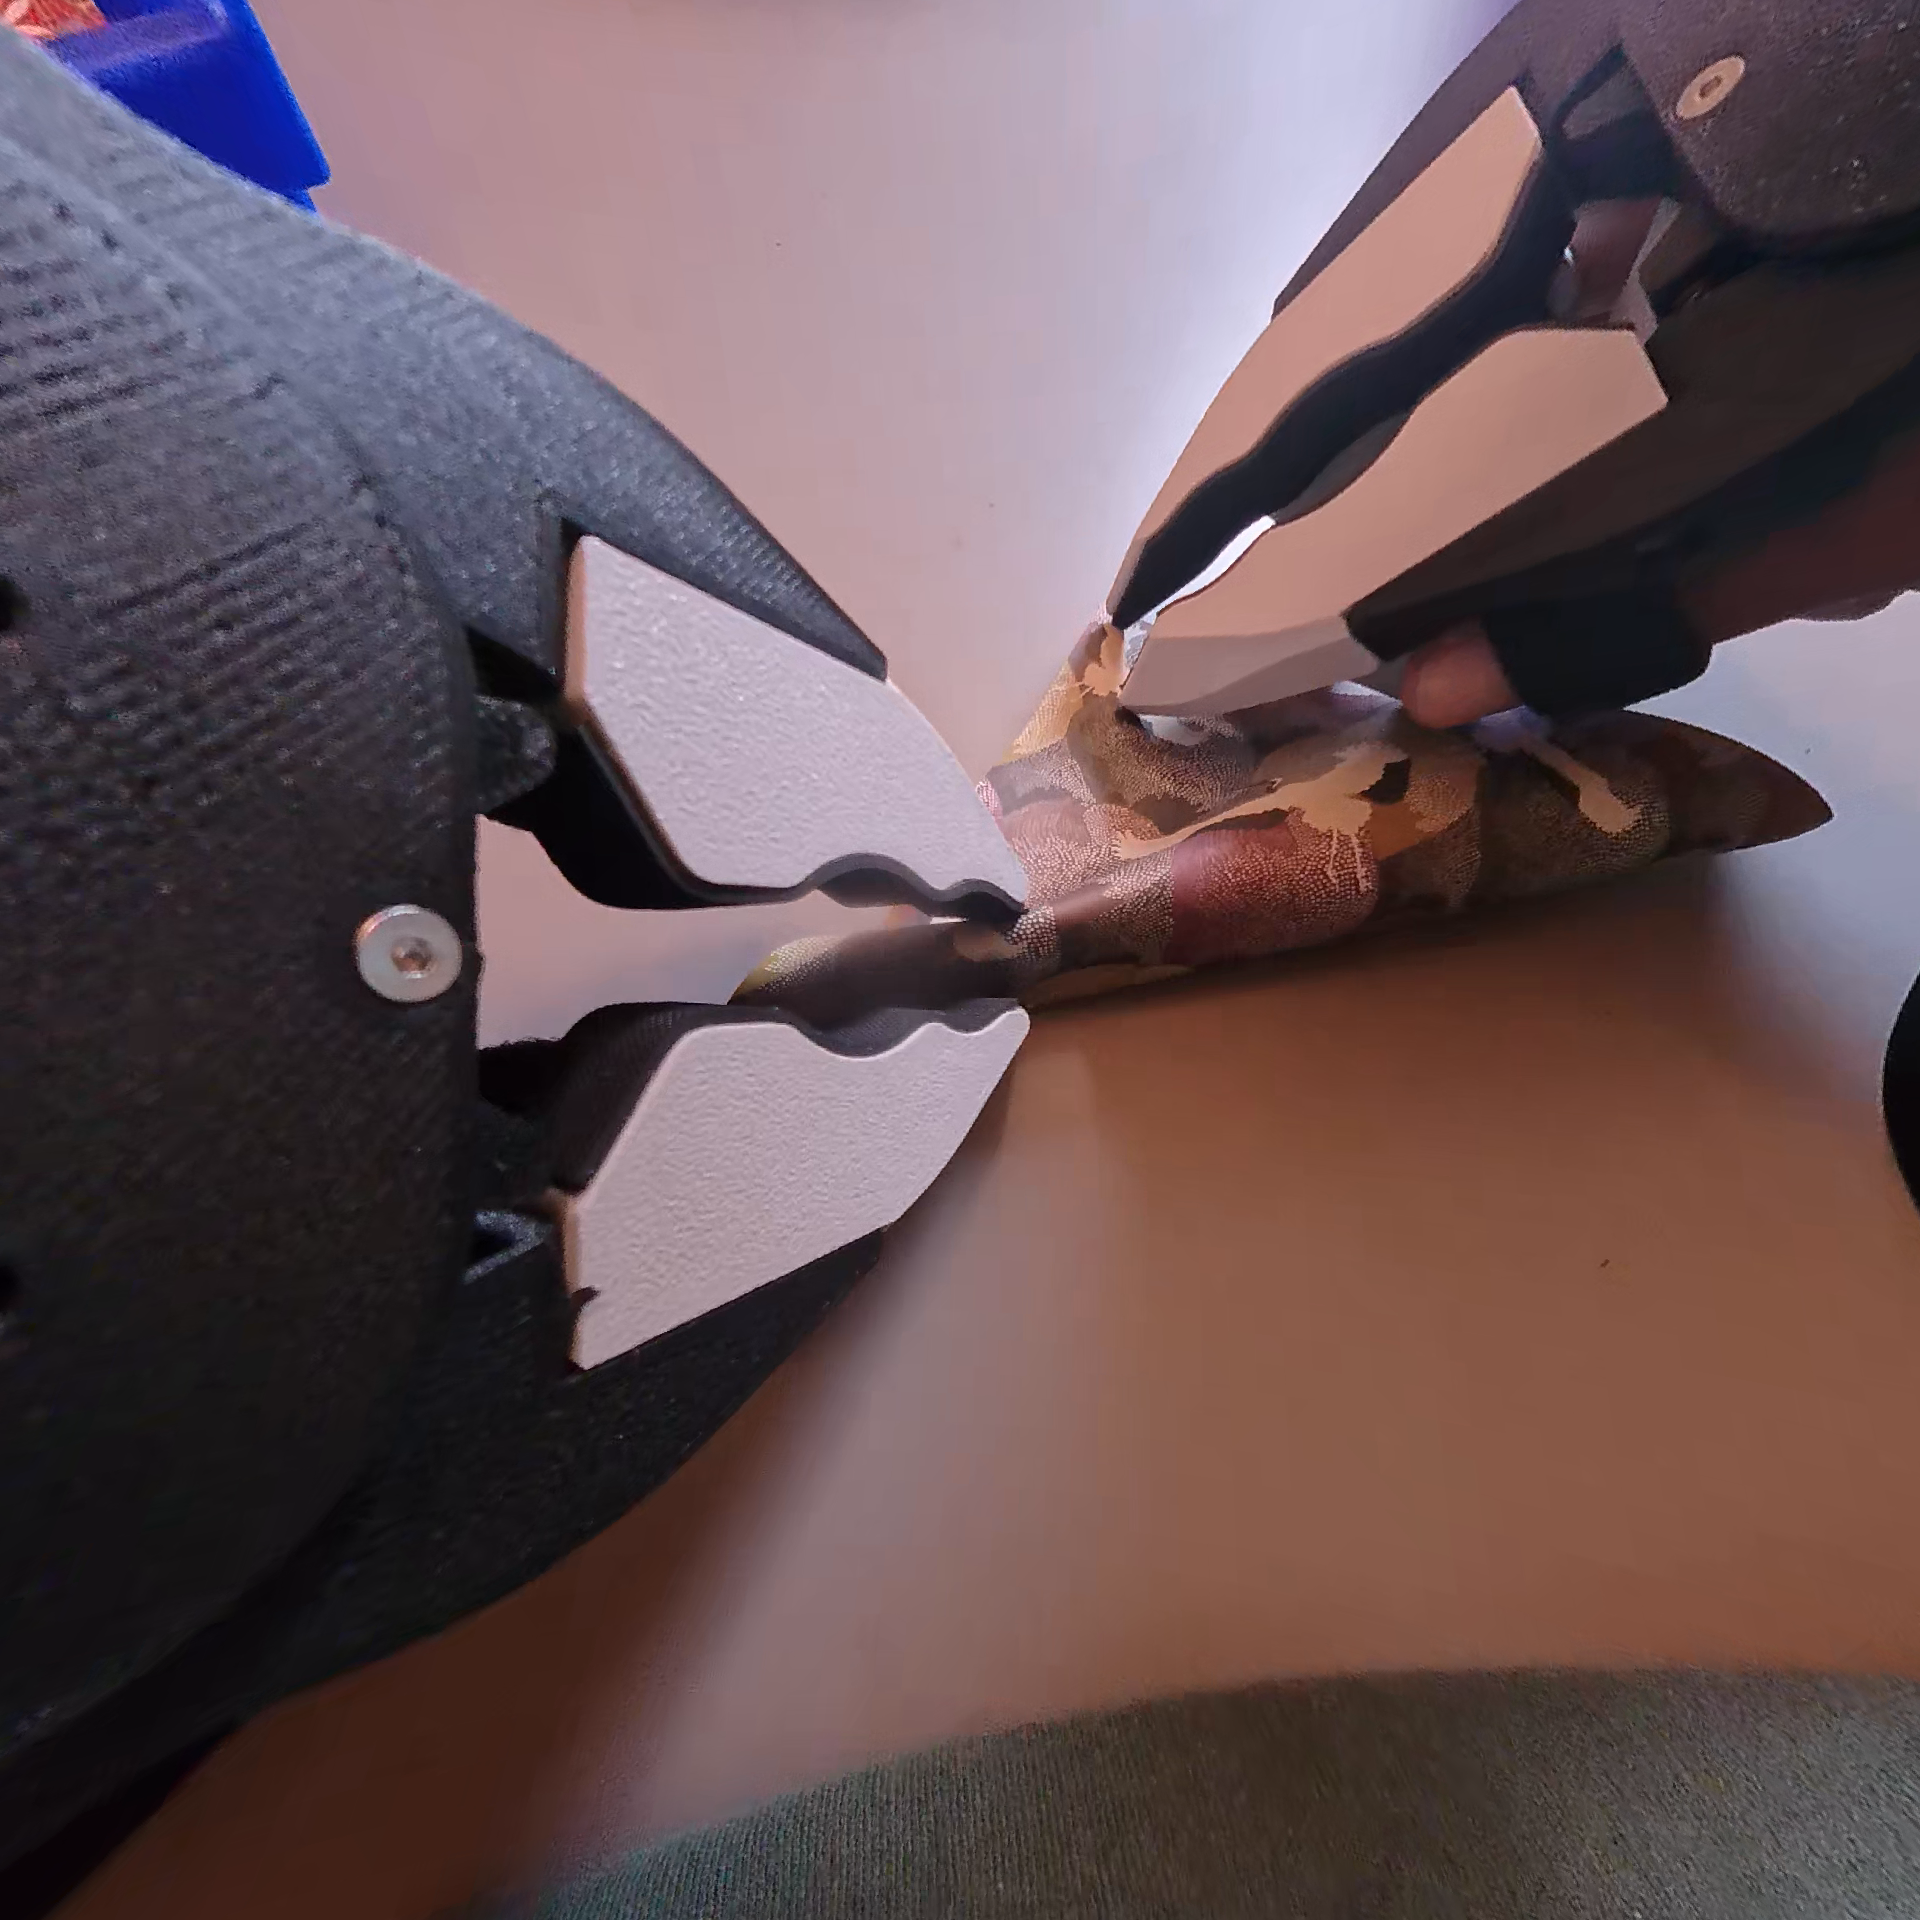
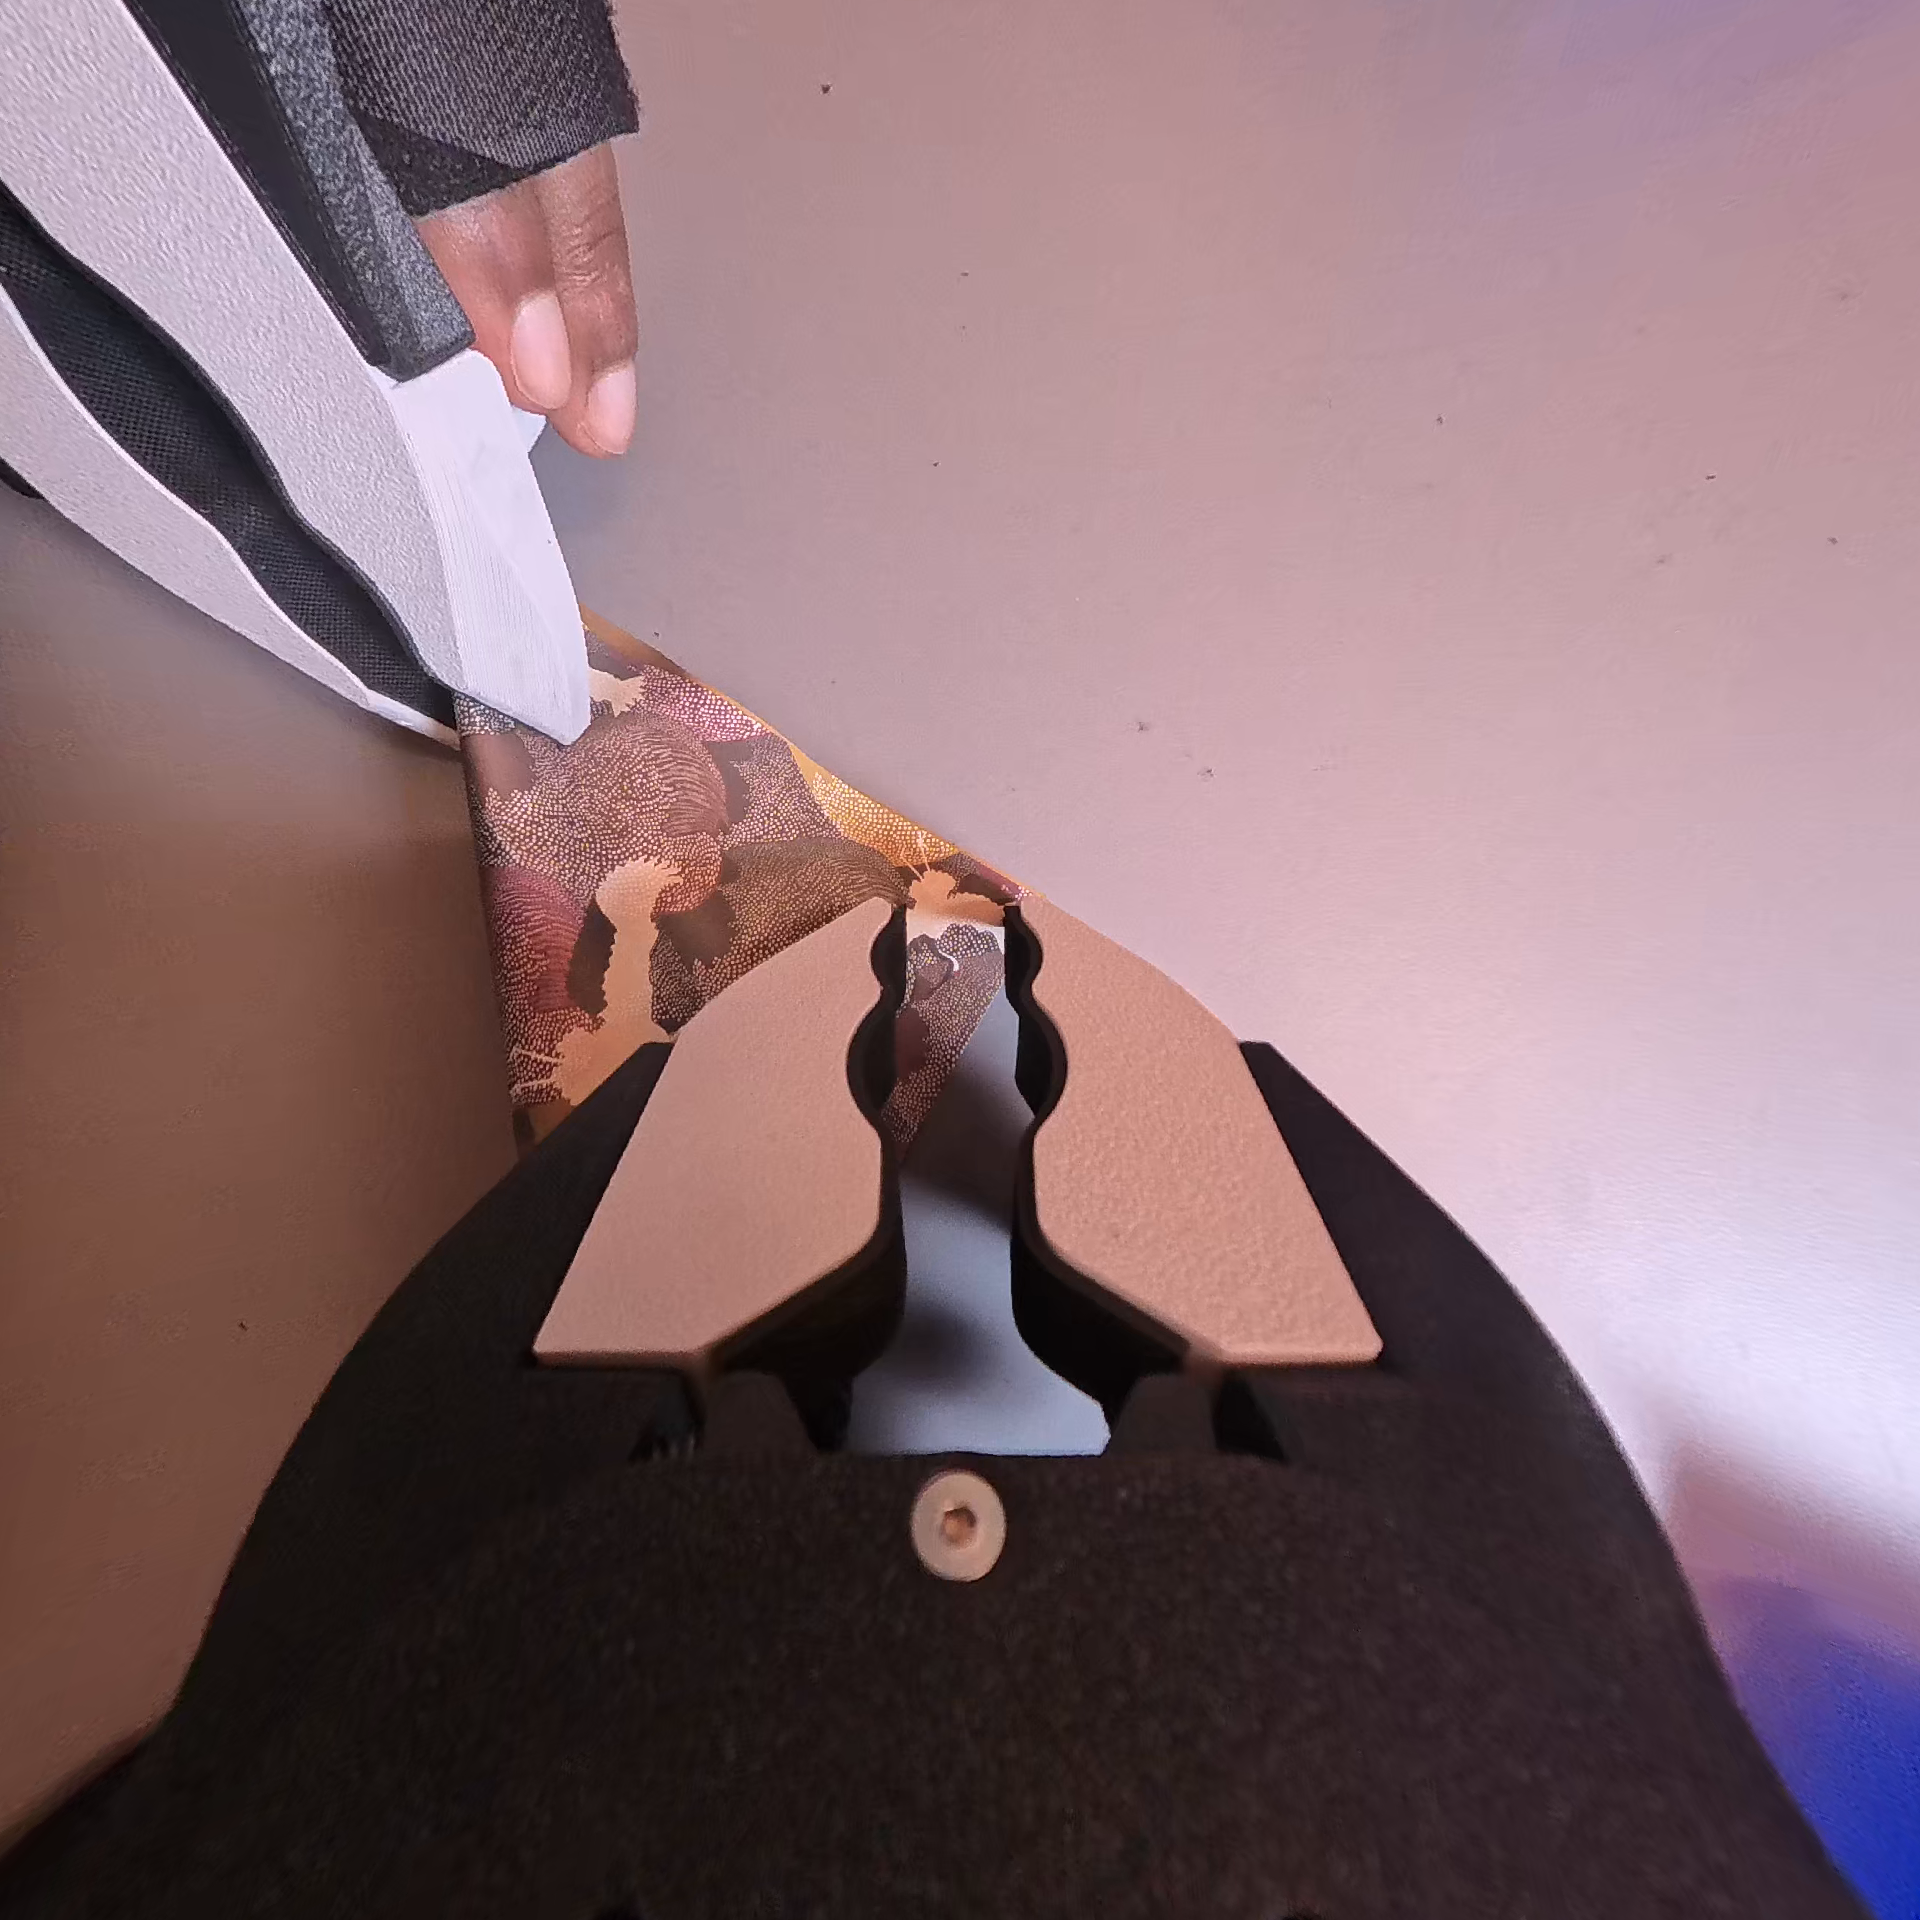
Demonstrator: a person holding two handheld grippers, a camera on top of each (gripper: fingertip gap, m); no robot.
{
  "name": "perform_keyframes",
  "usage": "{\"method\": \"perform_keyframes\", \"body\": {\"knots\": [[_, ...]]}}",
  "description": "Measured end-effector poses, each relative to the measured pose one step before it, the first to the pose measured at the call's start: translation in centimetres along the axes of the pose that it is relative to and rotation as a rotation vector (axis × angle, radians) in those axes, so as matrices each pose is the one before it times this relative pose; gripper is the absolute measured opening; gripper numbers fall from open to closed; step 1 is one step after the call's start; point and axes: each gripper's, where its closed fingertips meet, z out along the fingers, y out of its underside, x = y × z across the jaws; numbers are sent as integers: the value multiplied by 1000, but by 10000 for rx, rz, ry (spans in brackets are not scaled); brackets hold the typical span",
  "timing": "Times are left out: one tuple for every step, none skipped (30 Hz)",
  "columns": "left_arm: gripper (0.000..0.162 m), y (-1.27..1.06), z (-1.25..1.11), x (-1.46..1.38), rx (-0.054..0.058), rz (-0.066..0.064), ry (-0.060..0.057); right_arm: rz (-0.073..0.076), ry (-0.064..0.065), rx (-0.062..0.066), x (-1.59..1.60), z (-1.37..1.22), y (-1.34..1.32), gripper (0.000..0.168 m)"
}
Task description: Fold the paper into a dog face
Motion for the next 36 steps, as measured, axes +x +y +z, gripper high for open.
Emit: {"method": "perform_keyframes", "body": {"knots": [[14, -8, -7, 2, 2, -5, 2, -39, -8, 6, -33, 2, -2, 18], [13, -6, -3, 35, 0, 2, 13, -46, -12, 19, -44, 24, -19, 18], [13, -5, -7, 21, -4, 7, -2, -38, 1, 16, -22, 8, -15, 18], [13, 0, 6, 3, -7, 7, -9, -11, -1, 5, -3, 3, -5, 18], [13, -6, 2, 0, -4, 3, -5, -5, -8, 5, -7, 3, -6, 18], [13, -3, -2, 16, 0, 1, 6, -5, -9, 14, -5, -2, -3, 18], [13, -1, 9, -1, -1, -13, 8, 11, -8, 8, 3, 9, 1, 18], [13, 5, 11, 5, 3, -10, 3, 6, -4, 7, 11, 0, -4, 18], [13, -3, 2, -3, 2, 2, -1, 0, 1, 8, 11, 6, -12, 18], [13, 2, -1, 5, -1, -3, 2, 5, 1, 4, 7, 3, -6, 18], [13, 5, -5, 8, 2, 0, 5, 11, -3, 3, 9, 4, -7, 18], [13, 0, 7, 14, 5, -16, 16, 8, -8, 1, 5, -4, 5, 18], [13, 11, -2, 3, 2, -12, 9, 12, -4, 5, 7, 5, -9, 18], [14, -5, -7, 4, 8, -10, 7, 18, -5, 5, 12, -1, -2, 18], [14, 10, 1, 5, -3, -14, 10, 28, -1, 9, 9, 2, -7, 18], [14, 7, -3, 5, 3, -11, 4, 45, -4, 6, 15, 3, 8, 18], [14, 9, -8, -1, 2, -16, 13, 48, -3, 1, 22, 4, -9, 18], [15, 16, -14, 8, 3, -21, 16, 21, -1, 2, 5, -12, -3, 18], [15, 18, -15, 9, 1, -24, 16, 3, 6, 1, 6, 0, -1, 18], [15, 32, -28, 8, -6, -9, 14, -1, 7, -1, 10, 7, 7, 18], [16, 61, -49, 18, -25, 3, 21, 7, 9, 2, 18, -4, 3, 17], [17, 106, -56, 27, -39, 12, 25, 7, 18, 4, 39, 6, 6, 17], [18, 133, -90, -11, -52, 9, 11, -3, 16, 1, 33, 1, -3, 16], [18, 183, -104, -41, -70, 0, -7, -31, 4, -5, -3, -6, 11, 16], [18, 180, -122, -30, -64, 0, -13, -43, 11, -12, -9, 7, -2, 16], [18, 109, -133, 15, -21, 12, -4, -42, 19, -24, -10, -4, 1, 16], [18, 69, -101, 53, -12, -3, -20, -19, 12, -26, 4, 4, 5, 16], [18, 58, -24, 81, -39, -6, -25, 14, -3, -11, 3, -3, -10, 16], [18, 80, 28, 110, -57, 25, -35, 27, -11, 13, 0, 1, 9, 16], [19, 98, 76, 147, -87, 51, -29, 20, -11, 27, 7, -3, -8, 16], [19, 87, 67, 113, -93, 62, -53, 22, -9, 23, -1, 2, 5, 16], [19, 87, 20, 67, -90, 61, -76, 14, -4, 6, 7, -7, 6, 16], [18, 26, -51, -8, -40, 48, -119, 2, 4, -17, -1, -2, -7, 16], [18, 114, -69, 6, -82, 54, -108, -2, 10, -24, 8, 7, -1, 16], [18, 112, -77, -11, -71, 51, -132, 2, 8, -17, 5, -2, -8, 16], [17, 138, -89, 22, -74, 60, -132, 3, 4, -2, 3, -1, 3, 16]]}}
